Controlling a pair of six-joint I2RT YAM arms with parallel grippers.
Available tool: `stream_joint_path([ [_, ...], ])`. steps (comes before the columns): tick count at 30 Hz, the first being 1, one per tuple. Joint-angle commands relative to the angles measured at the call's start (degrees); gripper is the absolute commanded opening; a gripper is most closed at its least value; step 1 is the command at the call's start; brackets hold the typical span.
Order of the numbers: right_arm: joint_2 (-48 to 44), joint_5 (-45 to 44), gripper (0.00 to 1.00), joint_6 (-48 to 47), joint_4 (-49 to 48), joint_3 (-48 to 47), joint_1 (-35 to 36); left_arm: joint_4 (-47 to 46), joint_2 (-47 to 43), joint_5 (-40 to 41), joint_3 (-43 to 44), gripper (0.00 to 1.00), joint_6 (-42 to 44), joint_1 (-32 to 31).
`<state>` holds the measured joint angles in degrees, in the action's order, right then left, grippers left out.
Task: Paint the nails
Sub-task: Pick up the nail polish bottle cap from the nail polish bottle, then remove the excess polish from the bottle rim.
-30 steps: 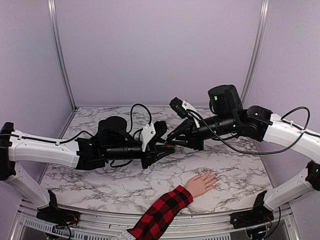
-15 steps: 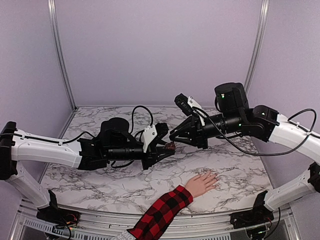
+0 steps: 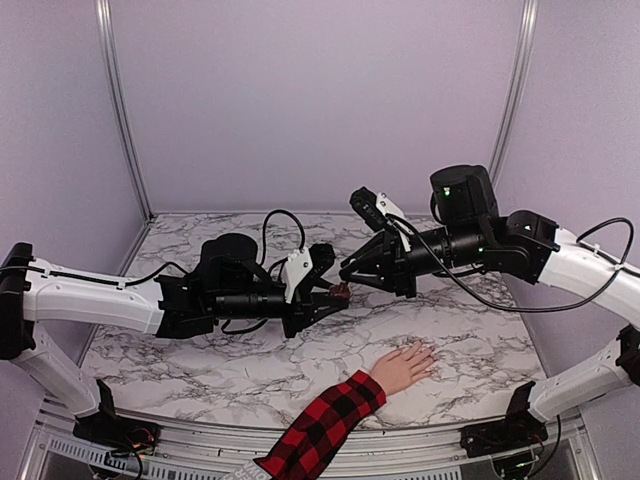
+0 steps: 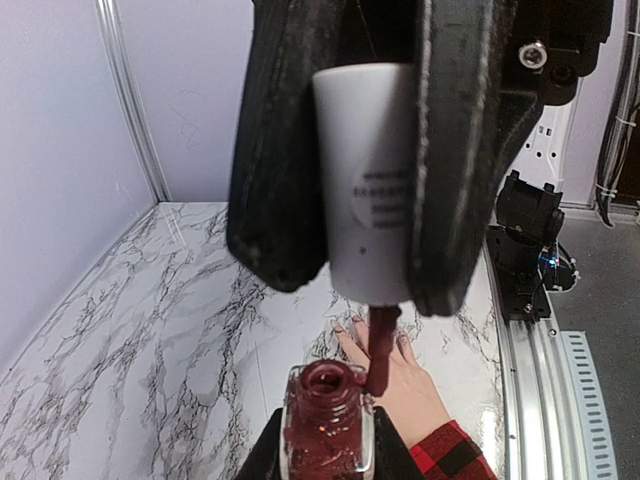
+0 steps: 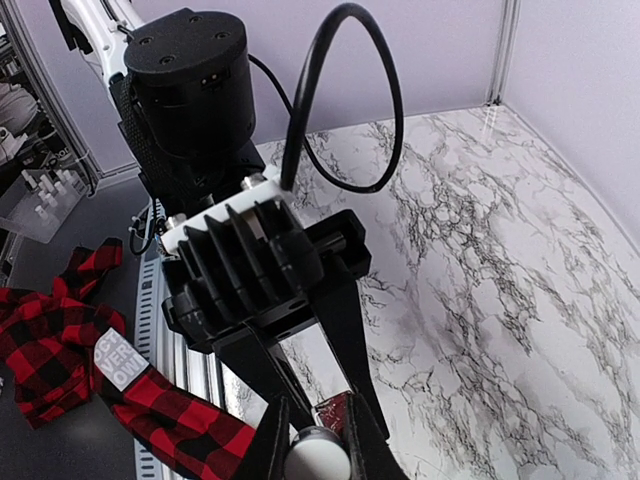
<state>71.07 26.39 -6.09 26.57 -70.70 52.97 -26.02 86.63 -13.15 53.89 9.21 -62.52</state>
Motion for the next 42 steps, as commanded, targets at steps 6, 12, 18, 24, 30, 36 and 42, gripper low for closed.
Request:
stream_joint_path([
  [6, -3.4, -1.7, 0.00, 0.4, -2.8, -1.6, 0.1, -0.3, -0.1, -1.8, 0.0, 0.00, 0.0, 0.1],
  [12, -3.2, -2.2, 0.00, 0.8, -3.0, -1.6, 0.1, -0.3, -0.2, -3.4, 0.3, 0.00, 0.4, 0.1],
  [18, -2.0, -1.0, 0.00, 0.9, -3.4, -1.5, 0.1, -0.3, -0.9, -5.2, 0.3, 0.00, 0.4, -0.1],
  [24, -1.1, -0.2, 0.00, 0.8, -3.5, -1.1, 0.1, -0.3, -1.2, -5.1, 0.4, 0.00, 0.5, -0.1],
  [30, -1.1, 0.6, 0.00, 0.8, -3.2, -0.7, 0.1, -0.3, -1.1, -4.9, 0.4, 0.00, 0.5, -0.1],
  [36, -1.4, 0.6, 0.00, 0.7, -2.9, -0.4, 0.0, -0.4, -1.1, -4.6, 0.3, 0.00, 0.3, 0.0],
  [42, -1.4, 0.1, 0.00, 0.4, -1.9, -0.4, 0.1, -0.7, -1.2, -3.9, 0.2, 0.00, -0.1, 0.0],
])
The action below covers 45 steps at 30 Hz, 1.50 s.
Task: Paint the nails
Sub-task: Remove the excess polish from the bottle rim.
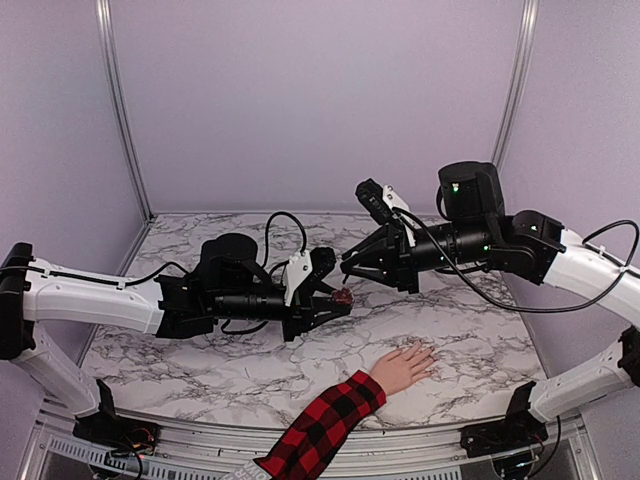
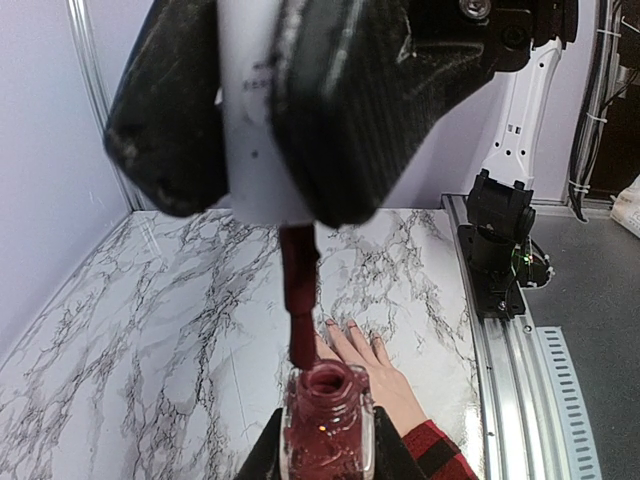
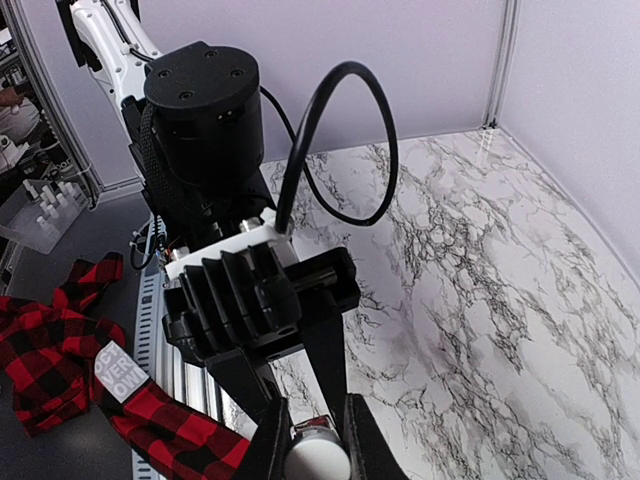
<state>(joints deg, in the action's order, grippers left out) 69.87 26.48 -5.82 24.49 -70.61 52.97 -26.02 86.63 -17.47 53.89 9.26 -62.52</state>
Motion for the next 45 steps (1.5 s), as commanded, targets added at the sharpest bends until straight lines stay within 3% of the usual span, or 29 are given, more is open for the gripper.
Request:
stream_joint_path([
  [1, -0.4, 0.0, 0.00, 0.1, 0.2, -0.5, 0.1, -0.8, -1.2, 0.4, 0.2, 0.00, -0.1, 0.0],
  [45, 0.4, 0.8, 0.00, 0.2, -0.9, -0.4, 0.1, -3.9, -1.1, -3.1, -0.6, 0.00, -1.3, 0.7],
])
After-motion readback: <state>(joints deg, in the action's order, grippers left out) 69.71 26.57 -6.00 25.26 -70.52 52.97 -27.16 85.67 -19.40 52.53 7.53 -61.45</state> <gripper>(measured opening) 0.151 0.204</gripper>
